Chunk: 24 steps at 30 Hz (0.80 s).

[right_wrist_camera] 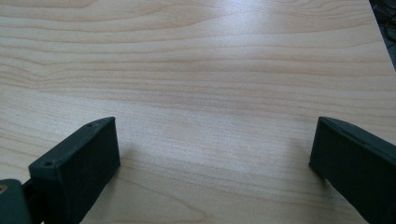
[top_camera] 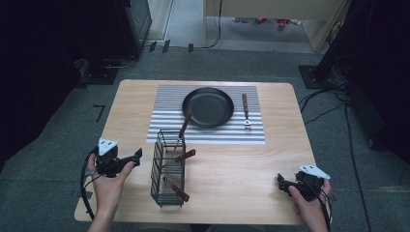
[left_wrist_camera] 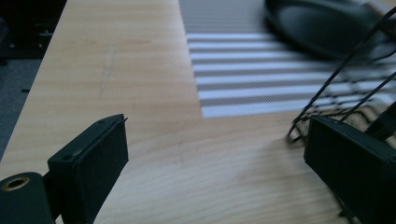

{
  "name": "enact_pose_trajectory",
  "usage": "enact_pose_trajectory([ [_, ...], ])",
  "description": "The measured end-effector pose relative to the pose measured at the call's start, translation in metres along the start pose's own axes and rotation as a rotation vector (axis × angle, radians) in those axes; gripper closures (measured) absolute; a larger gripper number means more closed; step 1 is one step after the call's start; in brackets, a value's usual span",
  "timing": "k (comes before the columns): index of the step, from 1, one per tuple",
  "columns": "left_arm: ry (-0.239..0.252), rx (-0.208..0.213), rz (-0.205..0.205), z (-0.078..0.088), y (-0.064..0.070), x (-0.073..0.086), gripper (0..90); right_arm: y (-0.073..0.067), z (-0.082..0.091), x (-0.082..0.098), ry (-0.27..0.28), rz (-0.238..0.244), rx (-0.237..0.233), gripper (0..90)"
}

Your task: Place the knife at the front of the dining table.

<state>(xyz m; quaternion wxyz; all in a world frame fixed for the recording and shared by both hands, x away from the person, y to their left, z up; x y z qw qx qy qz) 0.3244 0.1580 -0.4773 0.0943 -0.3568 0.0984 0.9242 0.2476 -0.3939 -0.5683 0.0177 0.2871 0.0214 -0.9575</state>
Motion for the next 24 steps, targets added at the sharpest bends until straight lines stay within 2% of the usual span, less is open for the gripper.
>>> enact_pose_trajectory([
  [2, 0.018, 0.021, -0.023, 0.006, 0.008, -0.013, 6.4, 0.0, 0.0, 0.0, 0.0, 0.002, 0.001, 1.0],
  [3, 0.018, 0.021, -0.023, 0.006, 0.008, -0.013, 6.4, 0.0, 0.0, 0.0, 0.0, 0.002, 0.001, 1.0],
  [5, 0.051, 0.046, -0.031, 0.013, 0.016, -0.029, 6.4, 0.0, 0.0, 0.0, 0.0, 0.002, 0.0, 1.0],
  [8, 0.07, 0.065, -0.04, 0.019, 0.02, -0.038, 6.4, 0.0, 0.0, 0.0, 0.0, 0.002, 0.0, 1.0],
  [9, 0.08, 0.077, -0.046, 0.021, 0.023, -0.043, 7.0, 0.0, 0.0, 0.0, 0.0, 0.002, 0.0, 1.1],
  [11, 0.098, 0.095, -0.058, 0.024, 0.03, -0.051, 14.5, 0.0, 0.0, 0.0, 0.0, 0.002, 0.0, 1.0],
  [12, 0.102, 0.101, -0.07, 0.025, 0.033, -0.054, 13.4, 0.0, 0.0, 0.0, 0.0, 0.002, 0.0, 1.0],
  [18, 0.101, 0.156, -0.14, 0.023, 0.057, -0.071, 14.3, 0.0, 0.0, 0.0, 0.0, 0.002, 0.0, 1.0],
  [20, 0.091, 0.191, -0.165, 0.021, 0.066, -0.075, 14.8, 0.0, 0.0, 0.0, 0.001, 0.002, 0.0, 1.1],
  [24, 0.065, 0.243, -0.186, 0.016, 0.081, -0.083, 14.9, 0.0, 0.0, 0.0, 0.001, 0.001, -0.001, 1.1],
])
Point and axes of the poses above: each handheld gripper's, and its own axes: z roughly backward along the jaws, x roughly out of its underside, y roughly to its right, the point moved 6 cm from there along -z, roughly forward along the jaws, and after that the axes turned 12 degrees about -y, right-handed, at the moved point
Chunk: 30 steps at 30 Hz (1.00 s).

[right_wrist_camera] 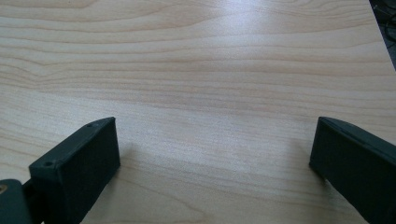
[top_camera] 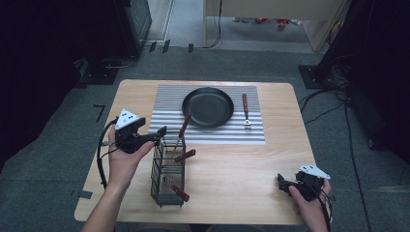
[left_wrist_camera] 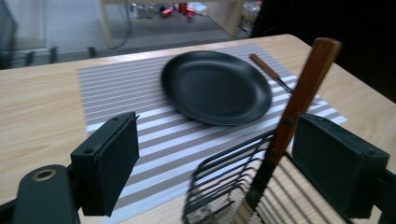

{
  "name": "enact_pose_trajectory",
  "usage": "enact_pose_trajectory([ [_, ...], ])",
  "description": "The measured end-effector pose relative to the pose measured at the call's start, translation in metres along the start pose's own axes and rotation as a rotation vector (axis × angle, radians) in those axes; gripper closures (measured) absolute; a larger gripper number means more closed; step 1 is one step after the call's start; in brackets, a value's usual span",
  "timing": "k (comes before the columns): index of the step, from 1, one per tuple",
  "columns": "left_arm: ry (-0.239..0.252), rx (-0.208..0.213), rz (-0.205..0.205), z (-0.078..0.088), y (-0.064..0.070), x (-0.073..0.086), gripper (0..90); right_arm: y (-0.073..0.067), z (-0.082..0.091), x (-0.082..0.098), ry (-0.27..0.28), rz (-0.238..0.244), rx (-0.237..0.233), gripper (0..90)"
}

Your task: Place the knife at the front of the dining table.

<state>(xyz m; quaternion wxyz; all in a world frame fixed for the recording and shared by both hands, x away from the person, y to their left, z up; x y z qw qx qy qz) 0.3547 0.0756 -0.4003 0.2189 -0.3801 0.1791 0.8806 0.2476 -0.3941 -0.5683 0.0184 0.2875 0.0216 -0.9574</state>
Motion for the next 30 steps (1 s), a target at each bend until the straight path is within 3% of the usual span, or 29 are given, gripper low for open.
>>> enact_pose_trajectory([
  [2, -0.006, 0.024, -0.019, -0.004, 0.005, -0.005, 16.7, 0.0, 0.0, 0.0, 0.0, 0.0, 0.0, 1.1],
  [9, -0.012, 0.118, -0.121, -0.014, 0.019, -0.017, 36.7, 0.0, 0.0, 0.0, 0.001, 0.0, 0.0, 1.1],
  [14, -0.036, 0.231, -0.161, -0.025, 0.029, -0.023, 43.2, 0.0, 0.0, 0.0, 0.0, 0.0, -0.001, 1.0],
  [18, -0.066, 0.275, -0.176, -0.031, 0.036, -0.025, 51.4, 0.0, 0.0, 0.0, 0.0, 0.0, 0.0, 1.1],
  [22, -0.1, 0.288, -0.205, -0.039, 0.042, -0.029, 54.9, 0.0, 0.0, 0.0, 0.001, 0.0, 0.0, 1.1],
  [28, -0.124, 0.257, -0.266, -0.046, 0.051, -0.035, 56.6, 0.0, 0.0, 0.0, -0.001, -0.001, 0.0, 1.0],
  [30, -0.119, 0.258, -0.267, -0.046, 0.051, -0.036, 58.8, 0.0, 0.0, 0.0, -0.001, -0.001, -0.001, 1.1],
])
Point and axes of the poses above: each handheld gripper's, and its own axes: z roughly backward along the jaws, x roughly out of its underside, y roughly to its right, the point moved 6 cm from there along -z, roughly forward along the jaws, and after that the axes turned 12 degrees about -y, right-handed, at the moved point
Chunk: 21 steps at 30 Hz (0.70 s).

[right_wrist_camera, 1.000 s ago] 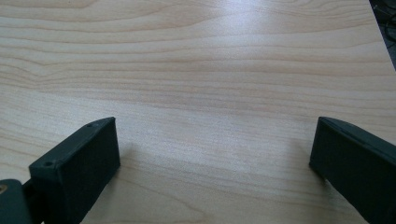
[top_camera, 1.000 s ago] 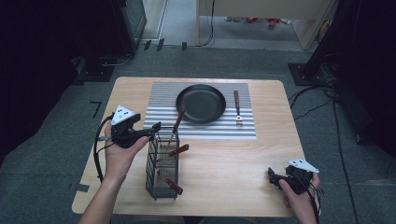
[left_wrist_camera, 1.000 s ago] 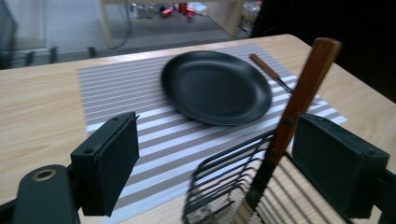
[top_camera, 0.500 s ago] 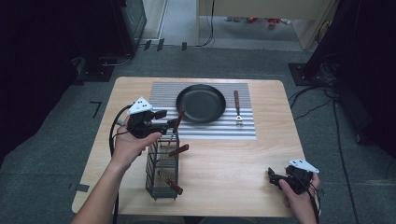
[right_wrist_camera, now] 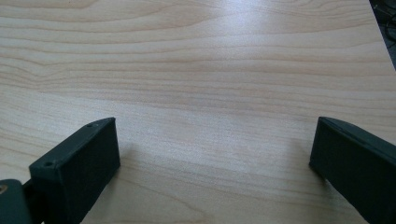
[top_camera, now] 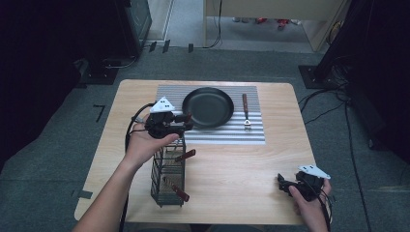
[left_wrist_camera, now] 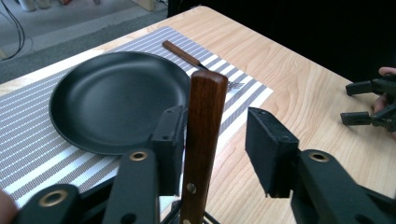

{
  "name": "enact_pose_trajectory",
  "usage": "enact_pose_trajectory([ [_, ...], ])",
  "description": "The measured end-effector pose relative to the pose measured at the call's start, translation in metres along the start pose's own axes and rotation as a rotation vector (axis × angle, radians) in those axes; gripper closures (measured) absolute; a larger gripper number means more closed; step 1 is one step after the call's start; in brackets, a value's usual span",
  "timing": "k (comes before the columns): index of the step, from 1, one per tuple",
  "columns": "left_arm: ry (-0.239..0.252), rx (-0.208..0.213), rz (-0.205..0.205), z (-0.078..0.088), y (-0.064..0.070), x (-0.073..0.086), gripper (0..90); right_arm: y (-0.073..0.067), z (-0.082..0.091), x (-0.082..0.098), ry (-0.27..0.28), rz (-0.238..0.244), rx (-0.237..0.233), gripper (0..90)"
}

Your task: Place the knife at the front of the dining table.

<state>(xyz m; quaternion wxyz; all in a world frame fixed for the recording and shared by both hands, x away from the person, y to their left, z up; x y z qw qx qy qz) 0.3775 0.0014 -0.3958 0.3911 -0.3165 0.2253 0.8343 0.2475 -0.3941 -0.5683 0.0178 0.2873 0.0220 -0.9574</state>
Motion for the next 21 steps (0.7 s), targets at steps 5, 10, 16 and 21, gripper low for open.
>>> enact_pose_trajectory([
  [5, 0.005, -0.022, -0.011, 0.0, -0.001, 0.0, 71.8, 0.0, 0.0, 0.0, 0.0, 0.0, 0.0, 1.1],
  [10, 0.022, -0.037, -0.043, 0.002, -0.002, 0.002, 75.1, 0.0, 0.0, 0.0, 0.0, 0.0, 0.0, 1.1],
  [16, 0.041, -0.077, -0.055, 0.01, 0.0, 0.005, 75.7, 0.0, 0.0, 0.0, 0.0, 0.0, -0.001, 1.1],
  [21, 0.069, -0.092, -0.056, 0.021, 0.002, 0.011, 75.8, 0.0, 0.0, 0.0, 0.001, 0.0, 0.0, 1.1],
])
Point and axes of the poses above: each handheld gripper's, and its own axes: z roughly backward along the jaws, x roughly out of its underside, y roughly to its right, the point moved 6 cm from there along -z, roughly forward along the jaws, and after that the axes turned 12 degrees about -y, right-handed, at the moved point
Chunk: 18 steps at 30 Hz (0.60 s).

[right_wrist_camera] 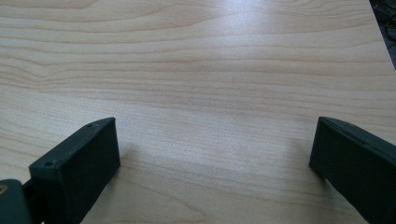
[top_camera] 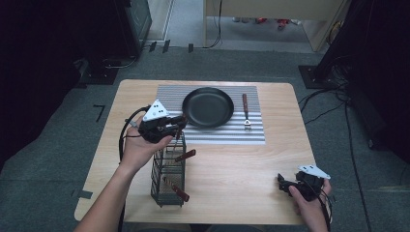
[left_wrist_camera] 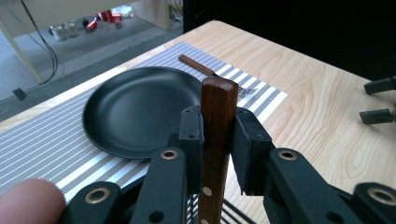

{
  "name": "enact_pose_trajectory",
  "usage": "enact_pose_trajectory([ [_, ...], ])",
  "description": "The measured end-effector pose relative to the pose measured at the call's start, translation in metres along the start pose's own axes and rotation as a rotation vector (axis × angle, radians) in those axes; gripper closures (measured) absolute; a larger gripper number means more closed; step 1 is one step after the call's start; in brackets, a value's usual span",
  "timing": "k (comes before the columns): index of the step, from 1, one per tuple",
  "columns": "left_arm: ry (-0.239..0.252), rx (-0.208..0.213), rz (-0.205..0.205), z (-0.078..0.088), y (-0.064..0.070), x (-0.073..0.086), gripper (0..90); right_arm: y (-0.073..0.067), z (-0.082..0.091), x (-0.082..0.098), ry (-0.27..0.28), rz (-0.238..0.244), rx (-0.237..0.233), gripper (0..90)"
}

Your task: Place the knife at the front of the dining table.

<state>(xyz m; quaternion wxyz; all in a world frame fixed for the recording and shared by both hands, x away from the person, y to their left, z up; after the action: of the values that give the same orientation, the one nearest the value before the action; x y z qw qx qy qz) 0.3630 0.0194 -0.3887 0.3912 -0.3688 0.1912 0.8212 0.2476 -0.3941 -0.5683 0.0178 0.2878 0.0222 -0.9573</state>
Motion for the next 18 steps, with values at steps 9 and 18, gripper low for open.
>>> enact_pose_trajectory([
  [9, 0.052, -0.043, 0.024, 0.021, -0.004, 0.012, 76.0, 0.0, 0.0, 0.0, 0.0, 0.001, 0.001, 1.0],
  [18, 0.202, -0.066, 0.036, 0.046, -0.006, 0.026, 76.1, 0.0, 0.0, 0.0, -0.001, 0.001, 0.001, 1.1],
])
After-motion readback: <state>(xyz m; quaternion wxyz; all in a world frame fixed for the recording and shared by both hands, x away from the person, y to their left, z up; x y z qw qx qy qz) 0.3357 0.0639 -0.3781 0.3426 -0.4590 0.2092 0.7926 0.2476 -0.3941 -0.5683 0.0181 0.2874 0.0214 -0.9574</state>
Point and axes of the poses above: each handheld gripper's, and its own axes: z roughly backward along the jaws, x roughly out of its underside, y roughly to its right, the point moved 6 cm from there along -z, roughly forward along the jaws, and after that the axes turned 12 degrees about -y, right-handed, at the moved point
